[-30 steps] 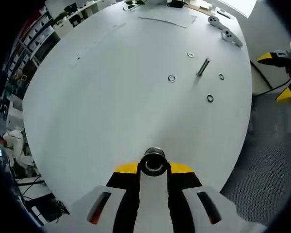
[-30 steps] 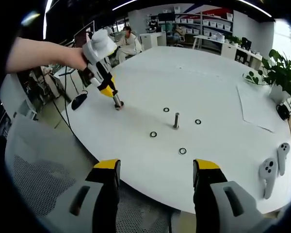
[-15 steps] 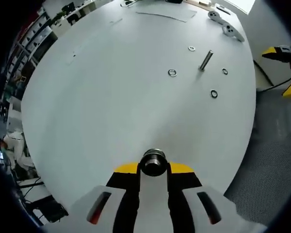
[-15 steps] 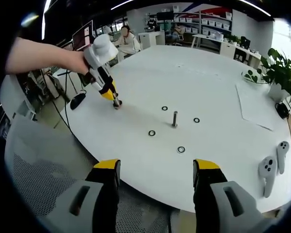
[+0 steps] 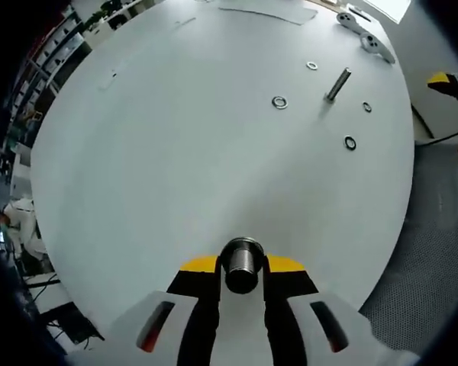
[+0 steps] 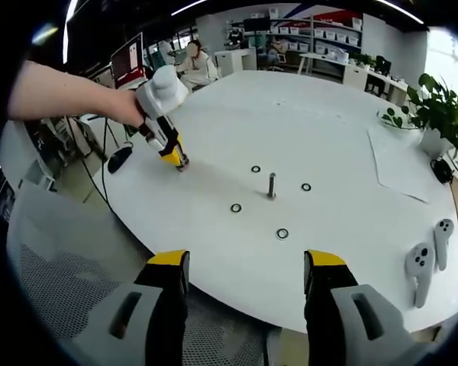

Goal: Place the washer onto the threaded stud by aligning its center hole with the stud, sliding it down to the base, and recovering from edge contact or off-axis alignment until the washer reaches the visible bottom stop.

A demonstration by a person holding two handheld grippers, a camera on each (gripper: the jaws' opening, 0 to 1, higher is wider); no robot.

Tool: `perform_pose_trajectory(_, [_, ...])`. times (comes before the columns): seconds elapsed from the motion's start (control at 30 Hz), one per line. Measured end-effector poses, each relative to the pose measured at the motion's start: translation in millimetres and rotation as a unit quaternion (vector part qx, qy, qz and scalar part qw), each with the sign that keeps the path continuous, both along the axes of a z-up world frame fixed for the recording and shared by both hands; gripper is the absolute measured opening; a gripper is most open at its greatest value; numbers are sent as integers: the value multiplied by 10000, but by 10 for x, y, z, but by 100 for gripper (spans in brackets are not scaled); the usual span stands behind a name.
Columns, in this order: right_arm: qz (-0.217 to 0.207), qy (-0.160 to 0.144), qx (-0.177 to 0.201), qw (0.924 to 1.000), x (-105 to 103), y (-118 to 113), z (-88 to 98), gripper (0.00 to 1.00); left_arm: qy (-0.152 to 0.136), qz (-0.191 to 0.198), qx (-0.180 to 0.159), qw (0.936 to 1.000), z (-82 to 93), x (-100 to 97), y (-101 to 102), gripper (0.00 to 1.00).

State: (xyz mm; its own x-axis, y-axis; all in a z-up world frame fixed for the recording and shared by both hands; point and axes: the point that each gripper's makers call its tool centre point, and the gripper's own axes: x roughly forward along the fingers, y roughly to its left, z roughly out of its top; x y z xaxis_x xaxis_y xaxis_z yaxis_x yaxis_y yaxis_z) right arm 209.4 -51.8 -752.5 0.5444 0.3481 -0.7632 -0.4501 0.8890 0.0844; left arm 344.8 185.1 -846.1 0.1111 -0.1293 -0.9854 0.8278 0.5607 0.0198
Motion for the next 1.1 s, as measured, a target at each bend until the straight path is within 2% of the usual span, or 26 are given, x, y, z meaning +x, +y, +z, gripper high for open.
perform_pose_trajectory(0.23, [0, -5, -26, 10000, -4, -4, -2, 63, -4, -2, 32, 10000, -55, 0, 8, 19])
perform_pose_trajectory(0.37, [37, 2, -53, 10000, -6, 3, -9, 63, 15, 252, -91, 9996, 23, -80, -36, 20])
perform_pose_trajectory(0.53, [12, 6, 19, 10000, -12, 12, 1, 63, -80, 378, -190, 9991, 83, -136, -47, 21])
perform_pose_trajectory(0.57, [14, -6, 23, 10000, -8, 14, 6, 63, -69, 527, -320, 9981, 106, -152, -79, 21])
perform_pose_trajectory(0.63, [32, -8, 38, 10000, -6, 25, 9, 63, -84, 673, -408, 9969, 137, -163, -92, 26])
perform_pose_trajectory(0.73, [61, 34, 135, 9999, -13, 59, -1, 63, -223, 772, -531, 9954, 225, -173, -104, 27])
perform_pose_trajectory(0.9, [197, 12, 80, 9998, -24, 105, -1, 63, -510, 1048, -759, 9903, 357, -174, -84, 29])
perform_pose_trajectory(0.97, [238, 60, 120, 9996, -43, 126, -11, 63, -468, 1054, -797, 9901, 395, -249, -63, 29])
perform_pose_trajectory(1.07, [230, 61, 188, 9995, -45, 140, -5, 63, -652, 1091, -884, 9879, 493, -313, -42, 28])
perform_pose_trajectory(1.1, [244, 43, 204, 9995, -42, 150, 6, 63, -691, 1205, -987, 9854, 533, -338, -49, 28])
